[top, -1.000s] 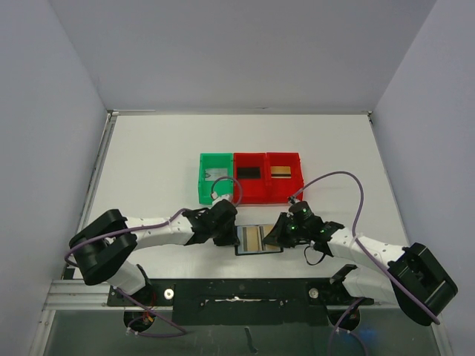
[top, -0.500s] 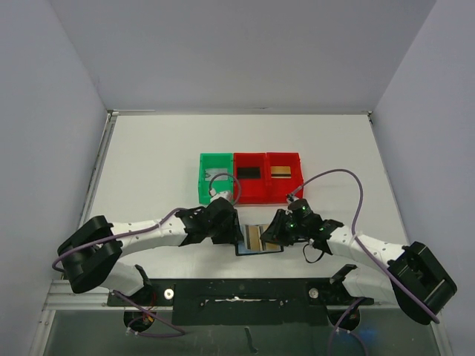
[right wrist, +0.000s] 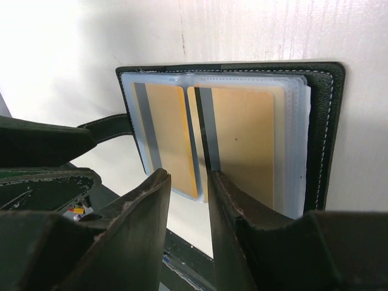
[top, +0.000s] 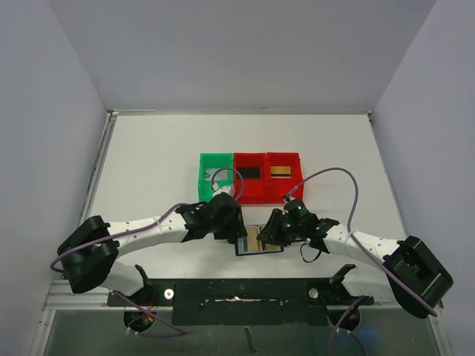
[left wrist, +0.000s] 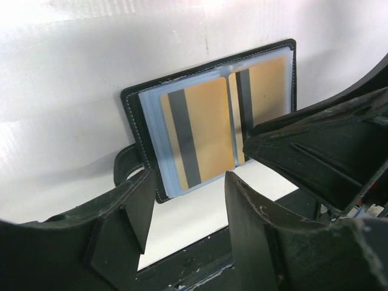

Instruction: Take the credit cards out of the card holder

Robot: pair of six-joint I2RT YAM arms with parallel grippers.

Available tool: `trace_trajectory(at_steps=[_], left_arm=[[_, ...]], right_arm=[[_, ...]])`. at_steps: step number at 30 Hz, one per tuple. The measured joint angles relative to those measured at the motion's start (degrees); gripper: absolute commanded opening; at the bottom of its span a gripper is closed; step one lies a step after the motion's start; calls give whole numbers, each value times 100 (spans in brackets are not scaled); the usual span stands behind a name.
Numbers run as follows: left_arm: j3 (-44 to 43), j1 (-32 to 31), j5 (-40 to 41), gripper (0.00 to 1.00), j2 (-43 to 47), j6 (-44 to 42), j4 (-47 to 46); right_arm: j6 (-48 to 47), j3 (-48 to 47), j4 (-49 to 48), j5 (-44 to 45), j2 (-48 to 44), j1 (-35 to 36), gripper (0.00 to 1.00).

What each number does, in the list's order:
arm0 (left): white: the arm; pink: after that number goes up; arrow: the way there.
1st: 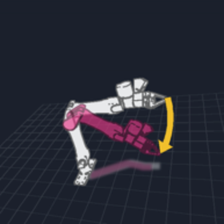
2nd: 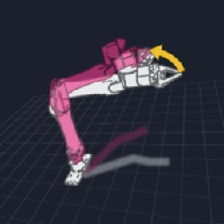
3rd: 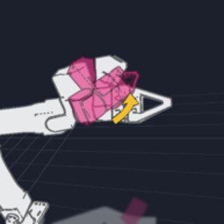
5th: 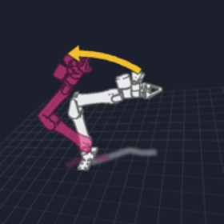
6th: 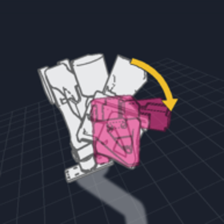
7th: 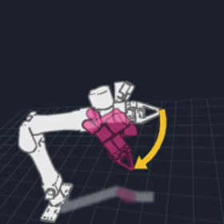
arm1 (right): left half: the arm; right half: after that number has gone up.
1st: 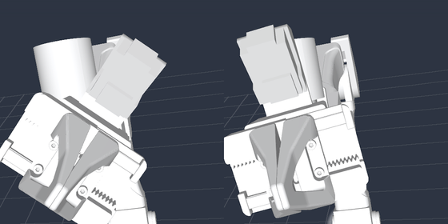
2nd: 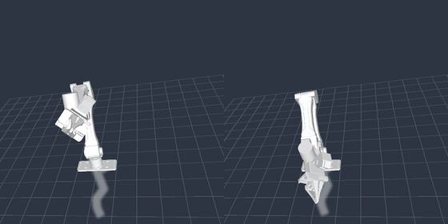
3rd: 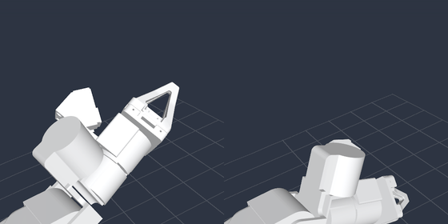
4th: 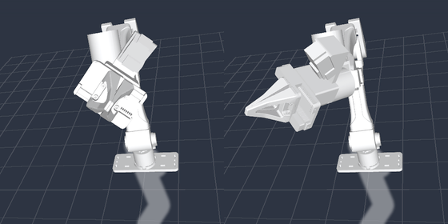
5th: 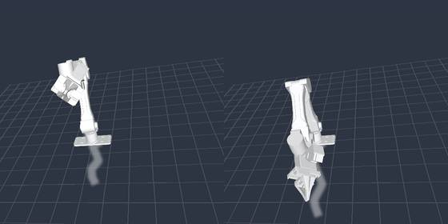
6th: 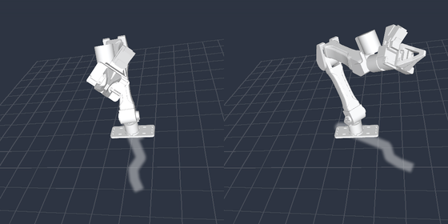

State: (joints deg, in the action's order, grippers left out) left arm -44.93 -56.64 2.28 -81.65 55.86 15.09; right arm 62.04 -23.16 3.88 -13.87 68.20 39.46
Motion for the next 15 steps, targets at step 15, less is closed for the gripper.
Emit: trace_trajectory(at_steps=[15], left_arm=[[-120, 9, -31, 49, 466, 24, 122]], right_arm=[[103, -85, 103, 275, -33, 35, 37]])
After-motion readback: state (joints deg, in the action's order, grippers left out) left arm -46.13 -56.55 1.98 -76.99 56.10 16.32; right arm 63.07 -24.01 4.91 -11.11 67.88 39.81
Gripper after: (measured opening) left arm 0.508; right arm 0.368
